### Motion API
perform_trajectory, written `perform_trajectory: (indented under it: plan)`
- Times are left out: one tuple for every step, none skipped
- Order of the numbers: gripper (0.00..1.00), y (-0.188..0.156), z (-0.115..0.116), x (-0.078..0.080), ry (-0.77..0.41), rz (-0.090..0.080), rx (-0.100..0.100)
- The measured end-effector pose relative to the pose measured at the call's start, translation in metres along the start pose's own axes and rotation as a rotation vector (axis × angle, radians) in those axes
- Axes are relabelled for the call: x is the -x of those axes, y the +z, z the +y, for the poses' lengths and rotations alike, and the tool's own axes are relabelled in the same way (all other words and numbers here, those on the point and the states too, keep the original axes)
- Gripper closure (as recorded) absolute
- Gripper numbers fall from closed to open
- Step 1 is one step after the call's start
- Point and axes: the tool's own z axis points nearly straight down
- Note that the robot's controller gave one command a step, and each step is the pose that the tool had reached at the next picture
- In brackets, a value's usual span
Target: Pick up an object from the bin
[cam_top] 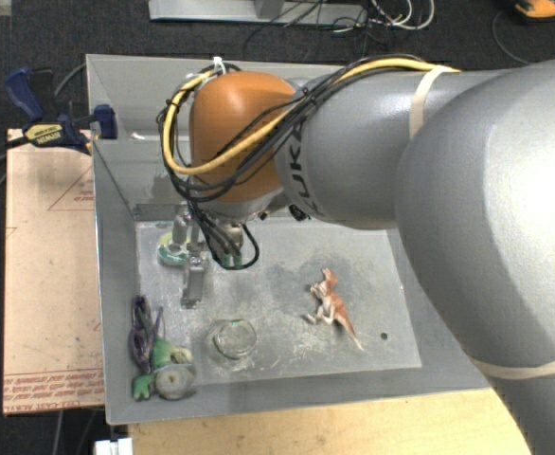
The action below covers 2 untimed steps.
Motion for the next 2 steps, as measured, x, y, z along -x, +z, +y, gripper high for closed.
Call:
perform_trajectory:
  plan:
    - [0.00, -0.005, -0.001, 0.002, 0.004, -0.007, 0.001]
    - [0.00, 0.036, -0.008, 0.036, 0.095, -0.010, 0.004]
